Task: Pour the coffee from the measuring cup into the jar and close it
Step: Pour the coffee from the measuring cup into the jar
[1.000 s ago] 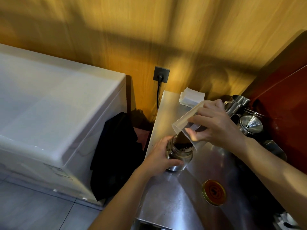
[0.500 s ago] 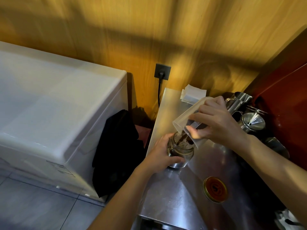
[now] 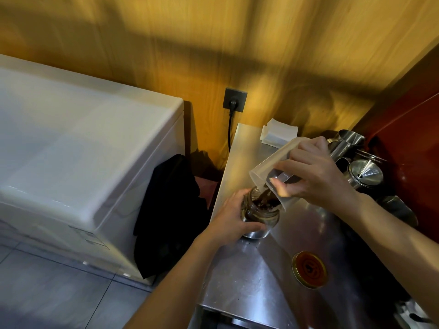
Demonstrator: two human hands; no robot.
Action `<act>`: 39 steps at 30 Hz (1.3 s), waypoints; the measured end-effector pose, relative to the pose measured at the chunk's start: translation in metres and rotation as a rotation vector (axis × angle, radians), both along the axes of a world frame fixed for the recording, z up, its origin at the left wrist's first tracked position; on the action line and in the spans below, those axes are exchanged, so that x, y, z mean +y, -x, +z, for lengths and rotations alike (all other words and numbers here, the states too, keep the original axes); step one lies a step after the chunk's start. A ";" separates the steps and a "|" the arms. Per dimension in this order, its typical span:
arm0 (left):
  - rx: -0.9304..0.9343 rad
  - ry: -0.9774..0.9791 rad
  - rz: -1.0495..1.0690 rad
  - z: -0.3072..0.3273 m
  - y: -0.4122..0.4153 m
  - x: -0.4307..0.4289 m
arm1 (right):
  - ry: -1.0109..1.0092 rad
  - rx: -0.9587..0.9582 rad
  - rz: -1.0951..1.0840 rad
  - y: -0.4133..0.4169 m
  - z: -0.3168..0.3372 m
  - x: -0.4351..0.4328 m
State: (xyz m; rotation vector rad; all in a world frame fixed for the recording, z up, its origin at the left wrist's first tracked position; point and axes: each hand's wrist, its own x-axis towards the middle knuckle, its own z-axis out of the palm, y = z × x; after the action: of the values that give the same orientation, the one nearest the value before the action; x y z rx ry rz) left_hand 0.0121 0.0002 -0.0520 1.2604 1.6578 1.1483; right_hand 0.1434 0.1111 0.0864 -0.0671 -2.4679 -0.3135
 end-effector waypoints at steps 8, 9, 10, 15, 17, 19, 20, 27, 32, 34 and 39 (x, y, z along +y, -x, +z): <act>0.006 -0.005 0.000 -0.001 0.000 0.001 | -0.018 -0.003 0.033 -0.006 0.000 -0.005; 0.005 -0.003 0.001 -0.002 -0.001 0.000 | -0.022 0.006 0.043 -0.006 0.001 -0.006; 0.005 -0.001 0.003 -0.002 -0.001 0.000 | -0.028 0.016 0.051 -0.006 0.001 -0.007; 0.014 -0.009 0.005 -0.002 -0.001 0.000 | -0.019 0.016 0.049 -0.007 0.002 -0.006; 0.016 -0.009 0.007 -0.001 -0.001 0.000 | -0.006 0.010 0.039 -0.007 0.002 -0.005; 0.022 -0.009 0.006 -0.001 -0.001 -0.001 | 0.010 0.001 0.038 -0.007 0.002 -0.004; 0.023 -0.010 0.006 -0.001 -0.002 -0.001 | 0.010 -0.004 0.036 -0.007 0.002 -0.004; 0.020 -0.010 0.005 -0.002 -0.002 -0.001 | -0.006 -0.007 0.052 -0.007 0.001 -0.005; 0.037 -0.013 0.007 -0.001 -0.002 -0.002 | 0.029 -0.024 0.058 -0.009 0.003 -0.004; 0.033 -0.014 0.007 -0.001 -0.002 -0.002 | 0.021 -0.021 0.045 -0.010 0.003 -0.003; 0.000 -0.003 0.003 0.000 -0.002 -0.002 | 0.030 -0.034 0.042 -0.008 0.001 -0.004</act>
State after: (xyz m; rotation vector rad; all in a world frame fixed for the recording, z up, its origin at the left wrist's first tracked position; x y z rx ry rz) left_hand 0.0142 -0.0019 -0.0517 1.2601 1.6586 1.1526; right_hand 0.1516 0.1073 0.0872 -0.0231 -2.5040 -0.2623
